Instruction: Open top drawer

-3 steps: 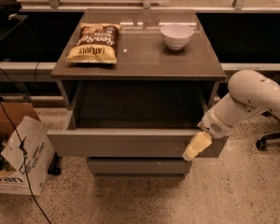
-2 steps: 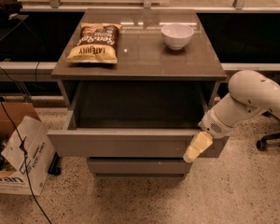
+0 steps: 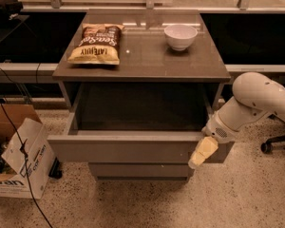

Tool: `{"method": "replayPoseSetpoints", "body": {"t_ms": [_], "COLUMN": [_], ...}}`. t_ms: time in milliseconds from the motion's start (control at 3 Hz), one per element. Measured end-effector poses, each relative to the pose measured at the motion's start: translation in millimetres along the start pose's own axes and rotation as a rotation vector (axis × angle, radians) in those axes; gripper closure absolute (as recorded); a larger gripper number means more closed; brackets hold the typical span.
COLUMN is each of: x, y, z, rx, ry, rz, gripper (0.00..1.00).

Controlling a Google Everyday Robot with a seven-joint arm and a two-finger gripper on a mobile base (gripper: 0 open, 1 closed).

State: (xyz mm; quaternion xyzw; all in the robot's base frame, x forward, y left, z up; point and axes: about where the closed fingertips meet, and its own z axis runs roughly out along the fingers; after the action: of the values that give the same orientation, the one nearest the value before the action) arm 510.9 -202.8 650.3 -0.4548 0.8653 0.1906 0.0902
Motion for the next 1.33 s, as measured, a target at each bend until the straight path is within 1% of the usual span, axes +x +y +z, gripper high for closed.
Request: {"method": "replayPoseSetpoints", "body": {"t_ms": [667, 1000, 1333], "x": [-0.1, -0.3, -0.4], "y": [0.1, 0.3, 0.3], "z": [-0.4, -0.3, -0.5], "rx": [0.0, 0.0, 0.0], "ry": [0.0, 0.0, 0.0], "rz": [0.0, 0.0, 0.0], "gripper": [0.0, 0.19, 0.42]}}
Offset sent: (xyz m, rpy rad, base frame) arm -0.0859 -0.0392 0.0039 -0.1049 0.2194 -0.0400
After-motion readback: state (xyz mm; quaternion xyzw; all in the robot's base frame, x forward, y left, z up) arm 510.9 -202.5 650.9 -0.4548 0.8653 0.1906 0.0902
